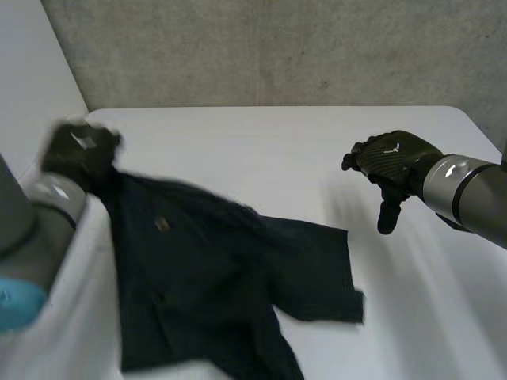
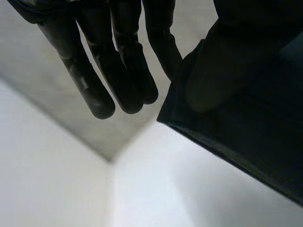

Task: Fold the shorts.

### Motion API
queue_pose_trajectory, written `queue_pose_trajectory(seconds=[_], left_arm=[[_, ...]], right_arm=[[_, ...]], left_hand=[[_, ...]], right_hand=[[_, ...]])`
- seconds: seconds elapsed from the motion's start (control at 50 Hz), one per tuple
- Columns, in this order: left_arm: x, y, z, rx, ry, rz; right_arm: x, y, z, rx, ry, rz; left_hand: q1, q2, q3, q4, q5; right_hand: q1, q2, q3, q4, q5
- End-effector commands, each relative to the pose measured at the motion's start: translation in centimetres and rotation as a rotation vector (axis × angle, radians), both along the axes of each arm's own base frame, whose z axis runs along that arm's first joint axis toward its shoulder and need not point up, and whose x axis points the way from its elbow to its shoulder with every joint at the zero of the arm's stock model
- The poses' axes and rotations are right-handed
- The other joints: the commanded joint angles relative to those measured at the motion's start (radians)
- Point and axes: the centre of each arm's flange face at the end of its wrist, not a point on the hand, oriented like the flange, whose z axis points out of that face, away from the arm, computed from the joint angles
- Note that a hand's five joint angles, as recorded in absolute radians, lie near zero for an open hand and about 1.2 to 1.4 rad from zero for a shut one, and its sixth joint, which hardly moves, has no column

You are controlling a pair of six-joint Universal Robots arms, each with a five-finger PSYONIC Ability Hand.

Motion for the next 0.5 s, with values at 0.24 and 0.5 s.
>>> queue_pose_trajectory(seconds=[0.24,0.5], left_arm=[[-7.6,3.6,11.2,-0.319,0.220,-0.241],[-18.5,13.8,0.2,-0.044,0.089,-0.635]], right_arm=[[0.0,-0.2,0.5,-0.024,-0.006,-0.005],[-1.4,-2.3,2.5,-0.142,-0.043,-0.190]], left_hand=[[0.279,0.203,0.210,0.205,0.287],[-0.815,-0.891,-0.884,-0.889,-0.807]], right_hand=[[-0.032,-0.048,-0.039,-0.064,-0.073],[-0.032,-0.048,-0.039,-0.064,-0.073]])
